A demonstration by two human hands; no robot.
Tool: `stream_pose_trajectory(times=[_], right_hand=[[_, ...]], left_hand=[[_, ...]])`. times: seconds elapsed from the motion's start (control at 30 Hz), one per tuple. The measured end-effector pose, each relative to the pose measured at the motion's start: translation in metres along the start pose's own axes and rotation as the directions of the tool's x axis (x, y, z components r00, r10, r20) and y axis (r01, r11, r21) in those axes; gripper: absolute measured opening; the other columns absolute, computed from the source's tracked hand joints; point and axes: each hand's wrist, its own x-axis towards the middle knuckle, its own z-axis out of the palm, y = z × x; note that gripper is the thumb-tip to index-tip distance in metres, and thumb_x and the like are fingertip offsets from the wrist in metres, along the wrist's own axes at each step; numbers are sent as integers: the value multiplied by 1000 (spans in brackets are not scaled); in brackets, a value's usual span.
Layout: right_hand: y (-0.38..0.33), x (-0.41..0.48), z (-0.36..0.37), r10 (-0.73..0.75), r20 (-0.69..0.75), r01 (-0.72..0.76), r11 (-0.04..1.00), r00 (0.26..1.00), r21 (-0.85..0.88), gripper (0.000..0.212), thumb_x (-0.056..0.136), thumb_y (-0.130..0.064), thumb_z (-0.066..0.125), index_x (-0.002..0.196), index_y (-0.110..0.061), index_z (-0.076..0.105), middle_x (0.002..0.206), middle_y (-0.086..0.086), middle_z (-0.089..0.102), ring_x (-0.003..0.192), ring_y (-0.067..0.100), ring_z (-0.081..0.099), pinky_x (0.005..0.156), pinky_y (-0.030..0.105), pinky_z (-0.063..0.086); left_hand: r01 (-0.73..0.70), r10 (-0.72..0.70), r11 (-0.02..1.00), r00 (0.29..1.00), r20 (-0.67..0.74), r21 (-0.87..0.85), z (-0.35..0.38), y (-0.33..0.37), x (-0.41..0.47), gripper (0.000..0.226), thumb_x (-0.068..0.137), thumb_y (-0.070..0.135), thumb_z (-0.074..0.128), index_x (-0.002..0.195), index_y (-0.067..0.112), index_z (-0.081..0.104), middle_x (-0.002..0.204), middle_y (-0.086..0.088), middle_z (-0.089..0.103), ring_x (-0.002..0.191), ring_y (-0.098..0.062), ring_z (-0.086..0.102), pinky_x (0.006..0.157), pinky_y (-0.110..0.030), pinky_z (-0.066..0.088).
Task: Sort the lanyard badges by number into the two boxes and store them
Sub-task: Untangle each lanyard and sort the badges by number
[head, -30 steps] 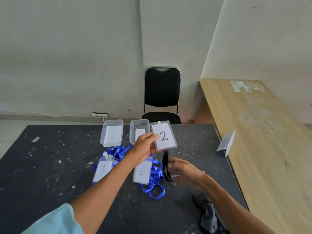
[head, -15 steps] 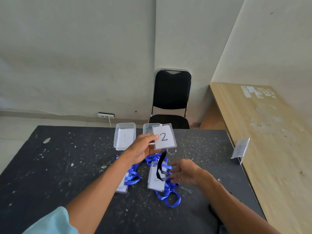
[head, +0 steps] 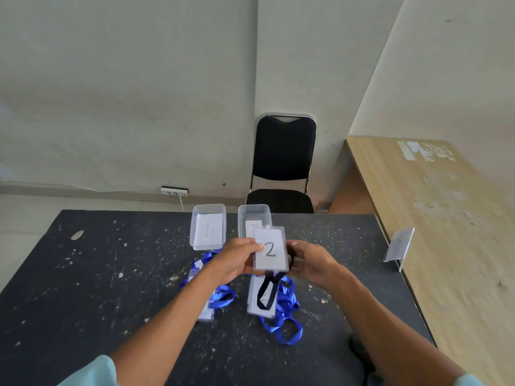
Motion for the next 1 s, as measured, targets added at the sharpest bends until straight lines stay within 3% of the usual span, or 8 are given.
stream_pose_trajectory(times=[0.1,0.2,0.37,0.47,0.57,0.7,0.8,1.0], right_hand=[[27,13,-9,-16,-92,-16,942,996,-335,35,96,-3,41,113,-16,69,104,20,69,88,25,65,67,35,56],[68,34,-14,49,-102,-79,945,994,-316,36,92,-2,43,114,-16,67,103,18,70,88,30,67,68,40,58],[105,43,-16,11,-168,-71,932,986,-355,38,92,2,39,120,-12,62,92,9,64,67,19,55,53,27,48],[112,49,-18,-77,-210,-35,873,975,-486,36,94,-2,40,121,-17,60,102,2,64,68,11,54,62,26,49],[113,51,-14,-169,-215,-5,775,962,-632,37,93,-7,42,123,-20,60,106,-2,65,85,16,61,81,32,50],[115,55,-7,-234,-206,-12,632,950,-775,38,93,-14,40,124,-28,58,112,7,64,91,26,64,80,37,53],[119,58,-5,-258,-219,-18,608,941,-794,37,95,-13,39,124,-26,58,109,8,62,90,24,63,81,37,54],[124,55,0,-311,-291,-66,573,905,-817,31,96,-21,43,124,-26,56,117,8,51,106,28,54,89,41,50]], left_hand=[[53,-49,997,996,-80,55,-4,-37,10,19,100,12,55,114,2,62,109,-15,73,102,-28,70,77,-45,62],[108,-77,979,981,-178,171,-4,-78,24,16,100,14,55,110,4,63,110,-13,71,101,-27,69,80,-45,62],[131,-13,913,956,-293,386,-6,-118,43,7,97,16,58,101,11,61,102,-6,70,85,-19,67,66,-30,53],[133,42,837,952,-304,531,-9,-127,52,6,94,17,63,98,15,60,101,-3,70,89,-17,66,75,-31,51],[146,56,813,944,-325,564,-9,-131,60,12,90,18,69,97,19,60,98,0,69,90,-16,66,79,-35,57],[148,102,798,922,-374,584,-5,-132,64,27,86,17,75,102,16,54,94,0,63,84,-14,62,64,-23,49],[169,107,770,916,-386,615,-3,-132,62,28,89,20,72,104,17,49,96,2,60,83,-11,59,56,-14,38],[157,125,797,902,-414,583,-10,-130,56,21,94,22,65,105,20,47,96,3,60,82,-9,61,60,-17,49]])
